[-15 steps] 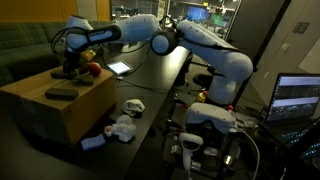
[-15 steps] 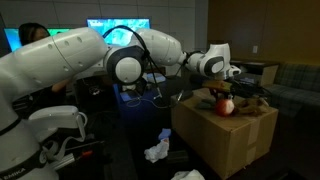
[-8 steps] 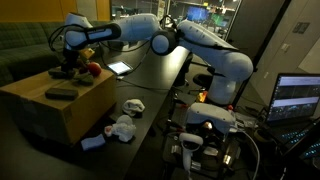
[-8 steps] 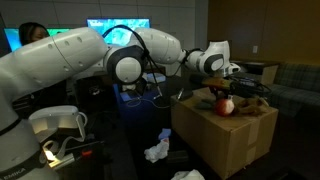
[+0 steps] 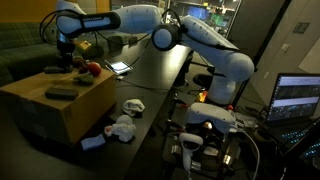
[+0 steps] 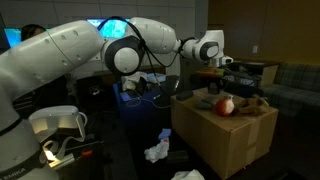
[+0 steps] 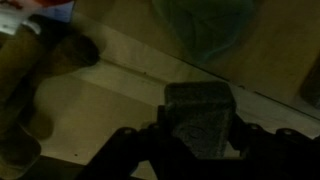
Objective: Pick up all the objects on the box and put them on table, then pick up the all the objects on the table and put them on the box
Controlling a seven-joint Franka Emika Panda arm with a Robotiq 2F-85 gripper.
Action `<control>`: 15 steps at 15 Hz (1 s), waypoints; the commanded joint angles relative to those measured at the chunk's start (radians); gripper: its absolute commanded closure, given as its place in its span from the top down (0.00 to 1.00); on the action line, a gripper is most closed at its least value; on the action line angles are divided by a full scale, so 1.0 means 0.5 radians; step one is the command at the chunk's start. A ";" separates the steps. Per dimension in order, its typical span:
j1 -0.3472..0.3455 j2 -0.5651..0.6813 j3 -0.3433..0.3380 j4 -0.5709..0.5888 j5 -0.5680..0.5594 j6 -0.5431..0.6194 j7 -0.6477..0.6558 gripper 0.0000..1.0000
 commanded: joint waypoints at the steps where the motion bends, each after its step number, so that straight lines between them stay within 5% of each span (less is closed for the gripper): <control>1: 0.030 -0.185 0.016 -0.136 0.000 -0.216 -0.004 0.32; 6: 0.052 -0.396 0.012 -0.362 0.017 -0.411 0.061 0.32; 15: -0.068 -0.919 0.024 -1.201 0.066 -0.329 0.173 0.32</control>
